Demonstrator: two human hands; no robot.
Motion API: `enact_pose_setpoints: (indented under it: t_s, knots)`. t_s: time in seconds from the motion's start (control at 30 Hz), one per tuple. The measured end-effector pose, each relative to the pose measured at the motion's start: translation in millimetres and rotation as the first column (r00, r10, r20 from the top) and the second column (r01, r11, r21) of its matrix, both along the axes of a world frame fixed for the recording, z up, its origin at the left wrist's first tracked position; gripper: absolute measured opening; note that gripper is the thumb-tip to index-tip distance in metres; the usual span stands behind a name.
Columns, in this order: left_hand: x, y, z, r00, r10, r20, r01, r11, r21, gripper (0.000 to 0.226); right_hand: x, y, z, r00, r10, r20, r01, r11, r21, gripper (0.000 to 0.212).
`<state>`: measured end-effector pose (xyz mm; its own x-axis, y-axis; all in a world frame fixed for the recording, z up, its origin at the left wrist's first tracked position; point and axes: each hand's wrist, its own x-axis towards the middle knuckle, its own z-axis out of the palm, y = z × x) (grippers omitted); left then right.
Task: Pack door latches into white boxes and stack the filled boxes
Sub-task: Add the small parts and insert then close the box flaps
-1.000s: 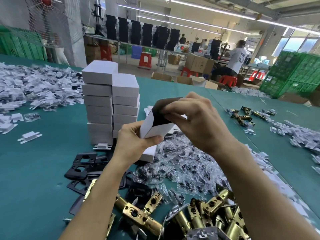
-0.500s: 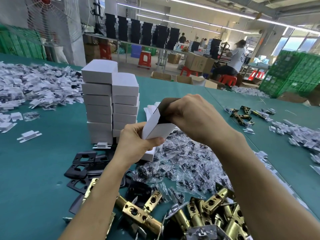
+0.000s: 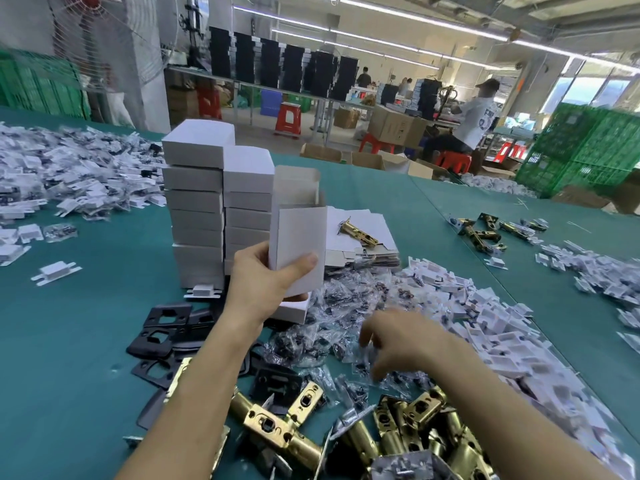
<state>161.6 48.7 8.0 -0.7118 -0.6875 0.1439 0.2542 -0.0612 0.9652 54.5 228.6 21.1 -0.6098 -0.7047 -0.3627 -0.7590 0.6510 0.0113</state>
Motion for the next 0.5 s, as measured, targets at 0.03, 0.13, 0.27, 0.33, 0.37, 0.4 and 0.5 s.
enact_pose_setpoints:
  t_s: [0.03, 0.13, 0.27, 0.33, 0.37, 0.4, 0.5]
  knots:
    - [-0.6, 0.2, -0.9, 1.000, 0.002, 0.004, -0.001, 1.000, -0.014, 0.049, 1.6, 0.1, -5.3, 1.000, 0.013, -0.020, -0.013, 1.000, 0.012, 0.051]
    - [-2.1, -1.4, -3.7, 1.000, -0.004, -0.005, 0.004, 0.999, -0.043, 0.045, 5.2, 0.9, -12.0, 0.994, 0.048, -0.095, -0.048, 0.999, 0.007, 0.048]
    - [-3.0, -0.4, -6.9, 0.997, -0.076, 0.003, 0.076, 0.994, -0.072, 0.043, 8.8, 3.7, -15.9, 0.977, 0.118, -0.178, -0.123, 0.992, -0.014, 0.029]
    - [-3.5, 0.6, -8.2, 0.995, -0.098, 0.012, 0.099, 0.989, -0.110, 0.043, 6.3, 5.4, -12.3, 0.984, 0.093, -0.150, -0.102, 0.994, -0.051, 0.033]
    - [-3.8, 0.7, -8.5, 0.995, -0.102, 0.018, 0.103, 0.985, -0.138, 0.043, 4.4, 6.1, -9.1, 0.988, 0.071, -0.138, -0.082, 0.993, -0.082, 0.034]
    - [-4.4, 0.3, -9.6, 0.995, -0.098, 0.029, 0.101, 0.981, -0.167, 0.044, 2.6, 6.8, -5.8, 0.989, 0.053, -0.136, -0.068, 0.992, -0.104, 0.035]
    - [-5.7, -3.4, -14.8, 0.995, -0.071, 0.069, 0.085, 0.970, -0.228, 0.043, -0.3, 5.8, -1.2, 0.996, 0.046, -0.081, -0.058, 0.987, -0.152, 0.040]
